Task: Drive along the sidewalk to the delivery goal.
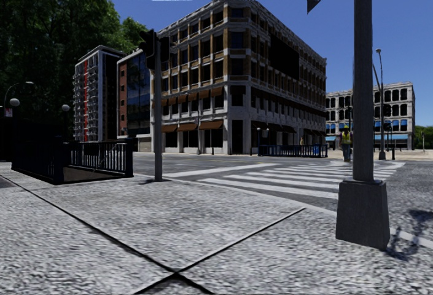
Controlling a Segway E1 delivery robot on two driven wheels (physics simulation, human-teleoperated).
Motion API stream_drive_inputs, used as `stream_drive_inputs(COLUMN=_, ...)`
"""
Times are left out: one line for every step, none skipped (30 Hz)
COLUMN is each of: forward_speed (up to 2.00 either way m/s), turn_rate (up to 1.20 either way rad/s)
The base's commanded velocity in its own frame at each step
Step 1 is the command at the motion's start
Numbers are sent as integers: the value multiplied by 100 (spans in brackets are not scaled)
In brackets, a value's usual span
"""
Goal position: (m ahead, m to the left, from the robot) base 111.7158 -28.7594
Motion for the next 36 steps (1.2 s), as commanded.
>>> stream_drive_inputs(forward_speed=200, turn_rate=47)
stream_drive_inputs(forward_speed=200, turn_rate=47)
stream_drive_inputs(forward_speed=200, turn_rate=47)
stream_drive_inputs(forward_speed=200, turn_rate=45)
stream_drive_inputs(forward_speed=200, turn_rate=39)
stream_drive_inputs(forward_speed=200, turn_rate=31)
stream_drive_inputs(forward_speed=200, turn_rate=21)
stream_drive_inputs(forward_speed=200, turn_rate=6)
stream_drive_inputs(forward_speed=200, turn_rate=0)
stream_drive_inputs(forward_speed=200, turn_rate=0)
stream_drive_inputs(forward_speed=200, turn_rate=0)
stream_drive_inputs(forward_speed=200, turn_rate=0)
stream_drive_inputs(forward_speed=200, turn_rate=0)
stream_drive_inputs(forward_speed=200, turn_rate=0)
stream_drive_inputs(forward_speed=200, turn_rate=0)
stream_drive_inputs(forward_speed=200, turn_rate=0)
stream_drive_inputs(forward_speed=200, turn_rate=0)
stream_drive_inputs(forward_speed=200, turn_rate=-6)
stream_drive_inputs(forward_speed=200, turn_rate=-50)
stream_drive_inputs(forward_speed=200, turn_rate=-50)
stream_drive_inputs(forward_speed=200, turn_rate=-72)
stream_drive_inputs(forward_speed=200, turn_rate=-86)
stream_drive_inputs(forward_speed=200, turn_rate=-94)
stream_drive_inputs(forward_speed=200, turn_rate=-99)
stream_drive_inputs(forward_speed=200, turn_rate=-120)
stream_drive_inputs(forward_speed=200, turn_rate=-120)
stream_drive_inputs(forward_speed=200, turn_rate=-120)
stream_drive_inputs(forward_speed=200, turn_rate=-120)
stream_drive_inputs(forward_speed=200, turn_rate=-120)
stream_drive_inputs(forward_speed=200, turn_rate=-120)
stream_drive_inputs(forward_speed=200, turn_rate=-120)
stream_drive_inputs(forward_speed=200, turn_rate=-120)
stream_drive_inputs(forward_speed=200, turn_rate=-120)
stream_drive_inputs(forward_speed=200, turn_rate=-120)
stream_drive_inputs(forward_speed=200, turn_rate=-120)
stream_drive_inputs(forward_speed=200, turn_rate=-120)
